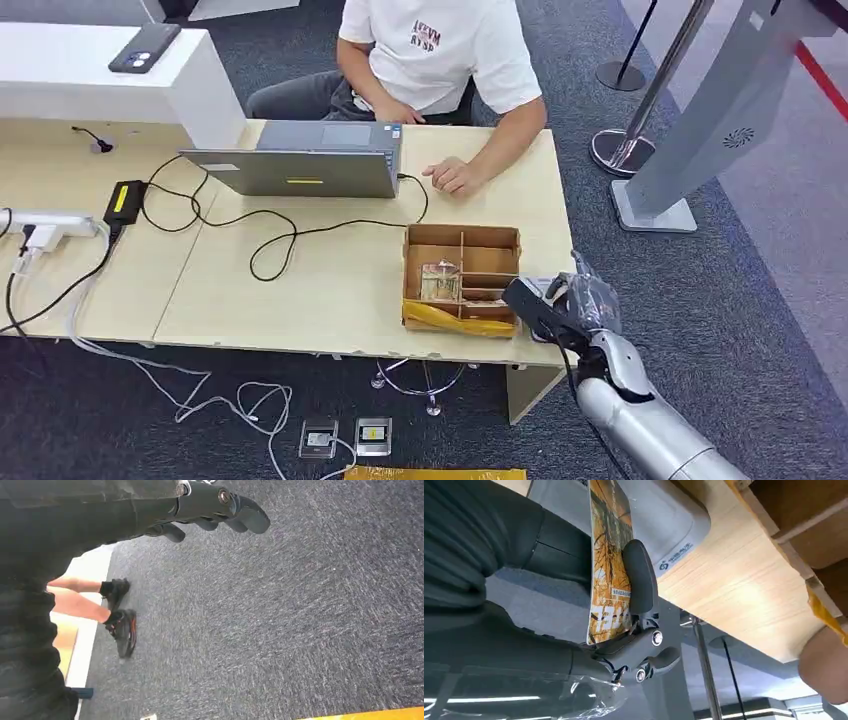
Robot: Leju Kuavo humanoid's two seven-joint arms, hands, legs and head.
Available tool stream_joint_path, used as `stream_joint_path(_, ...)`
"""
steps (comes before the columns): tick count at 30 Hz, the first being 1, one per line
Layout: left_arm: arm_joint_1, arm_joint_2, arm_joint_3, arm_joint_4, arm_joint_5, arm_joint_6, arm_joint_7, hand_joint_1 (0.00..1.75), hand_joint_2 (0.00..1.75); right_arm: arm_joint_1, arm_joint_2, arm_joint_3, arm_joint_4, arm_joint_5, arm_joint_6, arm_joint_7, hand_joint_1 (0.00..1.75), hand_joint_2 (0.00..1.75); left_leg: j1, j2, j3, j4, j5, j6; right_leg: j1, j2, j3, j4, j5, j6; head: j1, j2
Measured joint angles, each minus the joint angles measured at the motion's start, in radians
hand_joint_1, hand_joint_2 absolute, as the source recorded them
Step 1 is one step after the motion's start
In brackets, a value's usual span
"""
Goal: Pass the card to the sensor for recognition and then transmit it.
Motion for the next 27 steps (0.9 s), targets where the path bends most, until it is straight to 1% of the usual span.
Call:
stream_joint_path(13, 0.000, 0.000, 0.006, 0.000, 0.000, 0.000, 0.000, 0.00, 1.75, 0.007, 0.011, -0.001, 0.029, -0.022, -0.021, -0.001, 1.75, 1.75, 0.000, 0.000, 0.001, 0.000, 0.000, 0.000, 0.000, 0.000, 0.001, 0.000, 0.000, 0.000, 0.000, 0.000)
stream_joint_path(18, -0.003, 0.000, 0.006, 0.000, 0.000, -0.003, 0.000, 0.00, 1.75, 0.018, 0.012, -0.002, 0.033, -0.032, -0.040, 0.003, 1.75, 1.75, 0.000, 0.001, 0.002, 0.000, 0.000, 0.000, 0.000, 0.000, 0.001, 0.000, 0.000, 0.000, 0.000, 0.000)
stream_joint_path(27, -0.007, 0.000, 0.005, 0.000, 0.000, -0.006, 0.000, 0.00, 1.75, 0.028, 0.012, -0.002, 0.036, -0.034, -0.051, 0.013, 1.75, 1.75, 0.000, 0.001, 0.003, 0.000, 0.000, 0.000, 0.000, 0.001, 0.002, 0.000, 0.001, -0.001, 0.000, 0.000)
